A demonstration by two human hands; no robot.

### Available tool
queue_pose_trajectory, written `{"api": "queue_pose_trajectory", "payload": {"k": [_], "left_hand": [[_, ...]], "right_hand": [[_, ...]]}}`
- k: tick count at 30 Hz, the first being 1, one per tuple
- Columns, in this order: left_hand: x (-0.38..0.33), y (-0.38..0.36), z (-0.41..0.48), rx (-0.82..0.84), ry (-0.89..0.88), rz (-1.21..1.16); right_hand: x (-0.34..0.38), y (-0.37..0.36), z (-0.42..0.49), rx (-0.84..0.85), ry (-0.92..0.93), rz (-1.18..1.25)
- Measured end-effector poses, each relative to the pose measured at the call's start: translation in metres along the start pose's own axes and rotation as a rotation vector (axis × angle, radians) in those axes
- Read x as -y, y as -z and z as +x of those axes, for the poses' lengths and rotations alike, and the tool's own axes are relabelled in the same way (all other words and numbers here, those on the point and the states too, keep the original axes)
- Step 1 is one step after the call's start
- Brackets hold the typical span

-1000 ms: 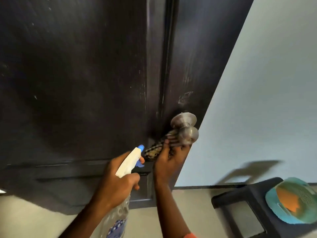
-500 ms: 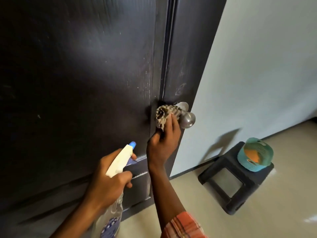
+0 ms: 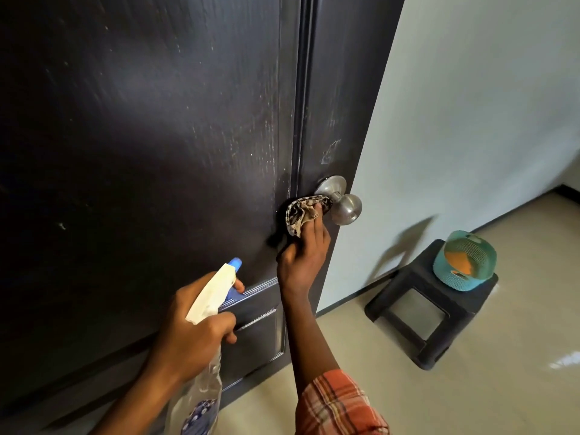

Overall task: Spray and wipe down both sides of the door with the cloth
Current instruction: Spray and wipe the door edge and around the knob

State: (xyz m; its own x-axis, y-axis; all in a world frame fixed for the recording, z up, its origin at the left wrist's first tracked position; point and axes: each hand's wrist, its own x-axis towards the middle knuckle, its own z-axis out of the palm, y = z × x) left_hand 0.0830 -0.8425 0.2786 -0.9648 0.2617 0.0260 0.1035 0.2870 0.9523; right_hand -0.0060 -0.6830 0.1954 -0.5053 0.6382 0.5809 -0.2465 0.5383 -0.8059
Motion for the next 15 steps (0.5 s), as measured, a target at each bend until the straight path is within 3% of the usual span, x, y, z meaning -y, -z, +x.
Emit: {"api": "queue_pose_trajectory", "payload": {"k": [6, 15], "left_hand": [[0.001, -0.008, 0.014, 0.057, -0.016, 0.028], [-0.010, -0.021, 0.047, 0.087, -0.034, 0.000]], "right_hand": [[-0.026, 0.015, 0.001, 0.017, -0.247, 0.048], [-0.032, 0.021, -0.007, 0.032, -0.146, -0.088]]}}
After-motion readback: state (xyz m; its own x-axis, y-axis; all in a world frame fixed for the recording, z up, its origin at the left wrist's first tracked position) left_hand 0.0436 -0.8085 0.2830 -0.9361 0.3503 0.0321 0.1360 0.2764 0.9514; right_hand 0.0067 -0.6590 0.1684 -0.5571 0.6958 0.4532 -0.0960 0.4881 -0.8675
